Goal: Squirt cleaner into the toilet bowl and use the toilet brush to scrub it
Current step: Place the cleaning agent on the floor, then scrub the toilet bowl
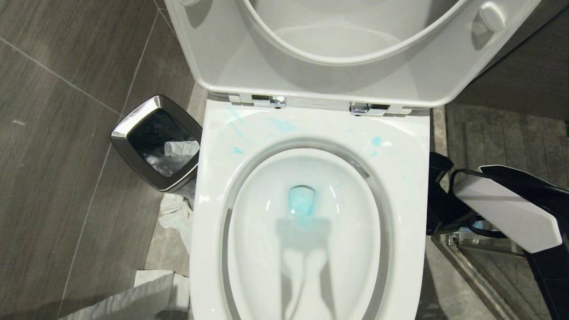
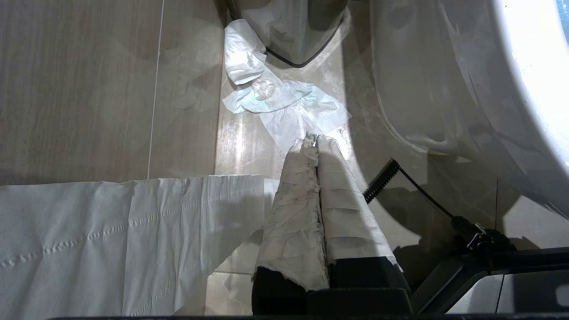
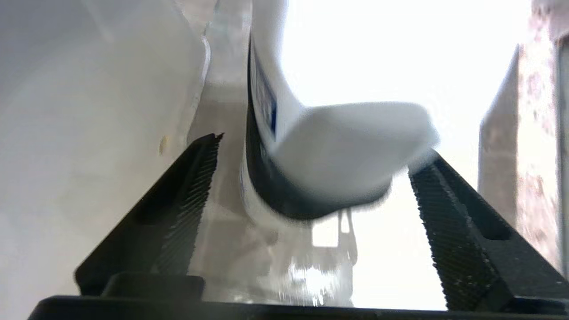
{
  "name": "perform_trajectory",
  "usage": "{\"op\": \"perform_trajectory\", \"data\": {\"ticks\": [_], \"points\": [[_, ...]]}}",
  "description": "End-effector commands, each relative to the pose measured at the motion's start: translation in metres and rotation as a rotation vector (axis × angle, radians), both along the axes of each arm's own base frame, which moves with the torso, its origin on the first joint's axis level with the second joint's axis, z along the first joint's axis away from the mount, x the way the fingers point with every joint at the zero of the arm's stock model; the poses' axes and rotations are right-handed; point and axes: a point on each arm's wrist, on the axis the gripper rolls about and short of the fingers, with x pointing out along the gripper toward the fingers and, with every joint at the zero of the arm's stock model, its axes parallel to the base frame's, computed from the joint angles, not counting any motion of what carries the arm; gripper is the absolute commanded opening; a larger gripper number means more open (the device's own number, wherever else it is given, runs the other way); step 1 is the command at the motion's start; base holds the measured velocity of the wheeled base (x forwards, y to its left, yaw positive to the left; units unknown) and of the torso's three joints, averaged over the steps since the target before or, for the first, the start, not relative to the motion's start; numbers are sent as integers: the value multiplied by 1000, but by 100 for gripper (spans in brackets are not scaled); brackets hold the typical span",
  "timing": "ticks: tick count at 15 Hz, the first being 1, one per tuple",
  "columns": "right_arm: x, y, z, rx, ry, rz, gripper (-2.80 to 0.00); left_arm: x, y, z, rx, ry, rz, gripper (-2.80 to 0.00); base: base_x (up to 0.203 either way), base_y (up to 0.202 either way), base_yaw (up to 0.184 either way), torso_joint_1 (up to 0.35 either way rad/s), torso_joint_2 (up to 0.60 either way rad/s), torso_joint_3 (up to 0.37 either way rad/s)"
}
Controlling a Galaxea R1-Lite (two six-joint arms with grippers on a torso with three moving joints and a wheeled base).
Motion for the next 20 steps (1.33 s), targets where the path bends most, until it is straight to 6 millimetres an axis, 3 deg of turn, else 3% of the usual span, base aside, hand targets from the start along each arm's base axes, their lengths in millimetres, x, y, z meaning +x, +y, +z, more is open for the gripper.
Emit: {"op": "perform_trajectory", "data": {"ticks": [1, 5, 10, 12, 13, 17, 20], "points": [[-9, -1, 5, -2, 4, -1, 0, 0, 0, 0, 0, 2, 0, -280, 0, 0, 0, 0, 0, 0], [-49, -6, 5, -11, 65, 1, 0, 0, 0, 0, 0, 2, 0, -280, 0, 0, 0, 0, 0, 0], [-125, -21, 53, -12, 87, -9, 0, 0, 0, 0, 0, 2, 0, -280, 0, 0, 0, 0, 0, 0], [-159, -27, 63, -15, 114, -16, 0, 0, 0, 0, 0, 2, 0, -280, 0, 0, 0, 0, 0, 0], [-174, -30, 73, -13, 105, -21, -280, 0, 0, 0, 0, 2, 0, -280, 0, 0, 0, 0, 0, 0], [-231, -42, 116, -2, 139, -73, -280, 0, 0, 0, 0, 2, 0, -280, 0, 0, 0, 0, 0, 0], [-284, -50, 126, 39, 329, -134, -280, 0, 0, 0, 0, 2, 0, -280, 0, 0, 0, 0, 0, 0]]}}
